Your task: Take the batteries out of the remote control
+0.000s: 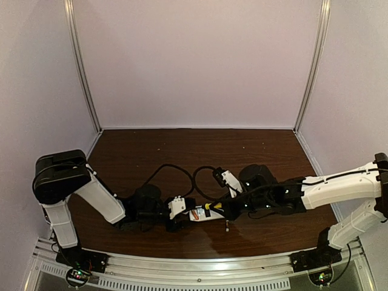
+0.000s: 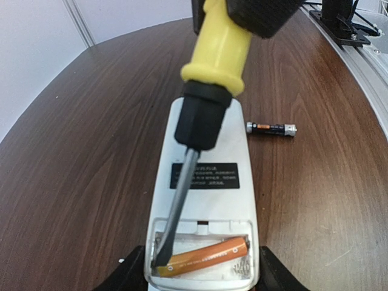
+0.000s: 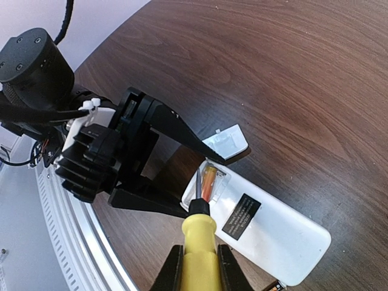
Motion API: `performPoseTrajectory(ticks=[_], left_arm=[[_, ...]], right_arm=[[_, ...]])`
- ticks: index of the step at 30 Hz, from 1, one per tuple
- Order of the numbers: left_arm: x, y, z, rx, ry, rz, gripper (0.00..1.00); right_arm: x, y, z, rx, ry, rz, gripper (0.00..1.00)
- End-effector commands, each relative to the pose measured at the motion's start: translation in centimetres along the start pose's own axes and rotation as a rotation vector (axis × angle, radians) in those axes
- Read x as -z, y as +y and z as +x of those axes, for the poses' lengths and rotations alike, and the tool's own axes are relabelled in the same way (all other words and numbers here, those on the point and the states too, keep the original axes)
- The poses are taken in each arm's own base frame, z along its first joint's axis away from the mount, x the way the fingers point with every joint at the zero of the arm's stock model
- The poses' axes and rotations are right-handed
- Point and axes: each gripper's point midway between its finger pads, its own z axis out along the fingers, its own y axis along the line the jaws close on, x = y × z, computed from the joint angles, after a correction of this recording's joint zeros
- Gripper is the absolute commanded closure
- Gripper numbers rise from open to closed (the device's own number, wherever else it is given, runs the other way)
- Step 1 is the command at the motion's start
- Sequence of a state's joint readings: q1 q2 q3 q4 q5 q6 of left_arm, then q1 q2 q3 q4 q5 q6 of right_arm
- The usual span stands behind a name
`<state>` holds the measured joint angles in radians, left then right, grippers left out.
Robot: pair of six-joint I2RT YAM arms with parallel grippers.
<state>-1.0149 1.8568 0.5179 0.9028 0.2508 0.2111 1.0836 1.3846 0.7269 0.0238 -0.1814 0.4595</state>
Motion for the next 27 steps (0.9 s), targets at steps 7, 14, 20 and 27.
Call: performPoseTrajectory(ticks=[7,14,20,27], left_arm=[[0.0,1.1,-2.4,-0.026,-0.063,-0.025,1.00],[0.0,1.2,-2.3,-0.026,-0.061,-0.033,1.00],[0.1,1.7,-2.3,-0.026,-0.058,-0.061,1.00],[0.2,1.8,-2.3,-0.023,-0.059,-0.069,1.00]], right_arm=[[0.0,-0.5,0.2,-0.022,0.022,0.045,1.00],[-0.8,-1.5,1.4,-0.048,0.057,0.092,1.00],[-1.2,-0.6,2.2,-0.087,0.089,0.038,1.00],[-1.4,0.9,1.9,-0.155,0.050,-0.068,1.00]])
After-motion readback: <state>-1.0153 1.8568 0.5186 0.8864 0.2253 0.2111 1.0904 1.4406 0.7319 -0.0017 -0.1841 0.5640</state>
